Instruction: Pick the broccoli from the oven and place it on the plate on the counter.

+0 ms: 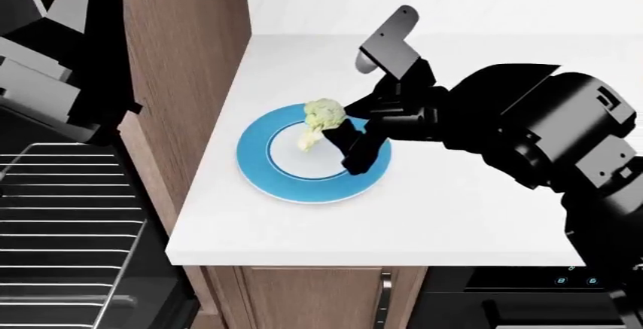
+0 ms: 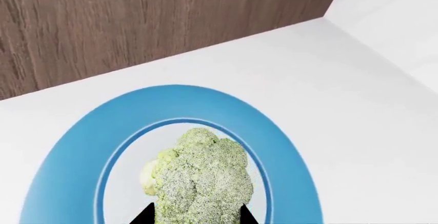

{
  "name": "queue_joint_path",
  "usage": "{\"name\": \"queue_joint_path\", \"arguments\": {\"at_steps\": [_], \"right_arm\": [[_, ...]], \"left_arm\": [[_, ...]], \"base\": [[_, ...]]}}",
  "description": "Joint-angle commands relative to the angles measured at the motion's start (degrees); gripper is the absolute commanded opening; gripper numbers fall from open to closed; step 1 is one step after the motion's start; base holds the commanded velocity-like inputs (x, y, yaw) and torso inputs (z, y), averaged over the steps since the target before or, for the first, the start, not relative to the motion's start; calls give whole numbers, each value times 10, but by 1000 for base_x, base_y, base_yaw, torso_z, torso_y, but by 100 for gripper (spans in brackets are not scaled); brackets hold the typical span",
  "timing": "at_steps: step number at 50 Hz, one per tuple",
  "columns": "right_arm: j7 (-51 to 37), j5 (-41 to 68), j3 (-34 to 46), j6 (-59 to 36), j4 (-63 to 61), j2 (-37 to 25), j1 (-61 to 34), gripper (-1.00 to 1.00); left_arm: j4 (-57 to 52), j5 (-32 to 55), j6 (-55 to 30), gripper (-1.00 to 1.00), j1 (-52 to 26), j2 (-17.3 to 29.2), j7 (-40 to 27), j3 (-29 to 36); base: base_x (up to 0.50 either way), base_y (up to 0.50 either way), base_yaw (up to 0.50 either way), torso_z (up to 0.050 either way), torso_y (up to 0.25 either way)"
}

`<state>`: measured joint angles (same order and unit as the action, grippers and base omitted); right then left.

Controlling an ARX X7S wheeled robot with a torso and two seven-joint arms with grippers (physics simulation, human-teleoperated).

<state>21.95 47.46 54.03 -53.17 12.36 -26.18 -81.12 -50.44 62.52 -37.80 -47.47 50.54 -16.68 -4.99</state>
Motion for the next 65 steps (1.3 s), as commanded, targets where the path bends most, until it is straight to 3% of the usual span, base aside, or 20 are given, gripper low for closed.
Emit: {"name": "queue_joint_path", "arguments": {"at_steps": [1, 38, 39, 65], "right_arm": [[8, -5, 4, -3, 9, 9, -3, -100], [3, -26, 23, 4, 52, 37, -7, -100], [0, -29, 24, 6, 57, 39, -8, 100], [-2, -16, -9, 43, 22, 18, -7, 100]], "left_arm": [[0, -2, 2, 100, 1, 0, 0, 2], [2, -5, 11, 100, 11, 5, 1, -2], [2, -4, 11, 100, 10, 5, 1, -1], [1, -3, 11, 100, 9, 7, -3, 4]], "base": [[0, 0, 0, 0, 0], [0, 0, 0, 0, 0], [0, 0, 0, 0, 0], [0, 0, 0, 0, 0]]}}
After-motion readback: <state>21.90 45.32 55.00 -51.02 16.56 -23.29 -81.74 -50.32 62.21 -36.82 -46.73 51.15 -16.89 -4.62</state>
